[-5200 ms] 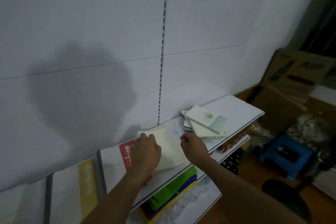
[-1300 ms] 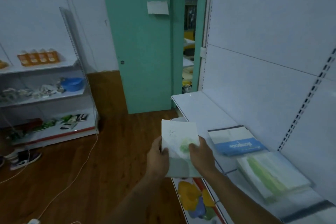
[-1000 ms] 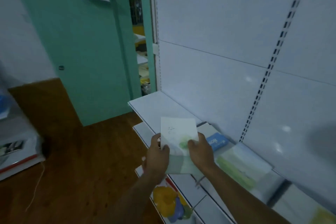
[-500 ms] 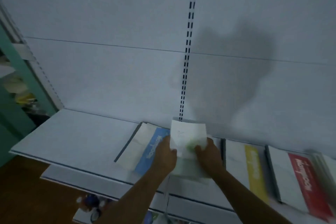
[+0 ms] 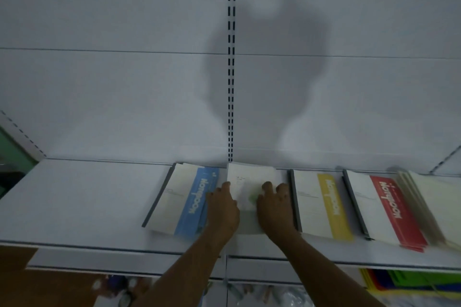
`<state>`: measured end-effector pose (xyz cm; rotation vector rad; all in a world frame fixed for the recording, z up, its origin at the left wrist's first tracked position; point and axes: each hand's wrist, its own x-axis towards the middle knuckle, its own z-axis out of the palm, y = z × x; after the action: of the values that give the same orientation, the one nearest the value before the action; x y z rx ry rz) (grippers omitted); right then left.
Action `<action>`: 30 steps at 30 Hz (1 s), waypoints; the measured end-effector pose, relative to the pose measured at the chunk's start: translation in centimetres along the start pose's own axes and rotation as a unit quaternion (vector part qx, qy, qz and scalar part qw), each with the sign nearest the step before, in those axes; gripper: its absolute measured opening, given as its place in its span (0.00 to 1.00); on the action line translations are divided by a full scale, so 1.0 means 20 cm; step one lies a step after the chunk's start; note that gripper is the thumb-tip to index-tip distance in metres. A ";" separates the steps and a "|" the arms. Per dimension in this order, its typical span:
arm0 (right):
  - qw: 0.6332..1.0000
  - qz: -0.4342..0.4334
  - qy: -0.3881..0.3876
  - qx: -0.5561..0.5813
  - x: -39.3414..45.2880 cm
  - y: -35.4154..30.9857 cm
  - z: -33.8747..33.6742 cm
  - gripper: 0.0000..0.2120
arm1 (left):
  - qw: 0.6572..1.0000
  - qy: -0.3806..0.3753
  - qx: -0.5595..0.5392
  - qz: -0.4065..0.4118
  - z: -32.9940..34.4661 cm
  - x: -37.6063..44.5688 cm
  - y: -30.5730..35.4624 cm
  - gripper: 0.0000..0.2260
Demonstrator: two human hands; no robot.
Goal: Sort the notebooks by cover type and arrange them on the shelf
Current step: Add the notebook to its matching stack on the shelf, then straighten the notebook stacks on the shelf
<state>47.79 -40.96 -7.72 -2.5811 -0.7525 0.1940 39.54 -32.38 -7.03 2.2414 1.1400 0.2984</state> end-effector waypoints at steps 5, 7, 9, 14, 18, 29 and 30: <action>0.987 -0.074 0.013 -0.139 0.00 0.01 0.01 0.16 | 0.996 0.009 0.070 0.050 0.01 0.00 0.00 0.14; 0.984 -0.099 0.011 -0.151 0.02 0.01 0.00 0.16 | 0.991 -0.007 0.112 0.076 0.00 0.01 0.00 0.14; 0.981 -0.126 -0.004 -0.149 0.04 0.02 0.00 0.14 | 0.987 -0.030 0.135 0.078 -0.01 0.02 0.02 0.15; 0.980 -0.146 -0.030 -0.135 0.11 0.03 -0.03 0.13 | 0.980 -0.048 0.174 0.089 -0.02 0.07 0.07 0.09; 0.979 -0.143 -0.052 -0.137 0.12 0.03 -0.06 0.12 | 0.964 -0.067 0.230 0.116 -0.01 0.11 0.10 0.15; 0.989 -0.058 -0.089 -0.104 0.10 -0.04 -0.09 0.12 | 0.936 -0.116 0.266 0.201 -0.09 0.32 0.09 0.18; 0.990 -0.049 -0.092 -0.095 0.09 -0.05 -0.09 0.12 | 0.932 -0.127 0.268 0.207 -0.10 0.34 0.09 0.17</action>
<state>49.40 -39.93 -5.62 -2.7224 -1.0055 0.3503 43.92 -27.06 -4.86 2.8952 0.6488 -0.1643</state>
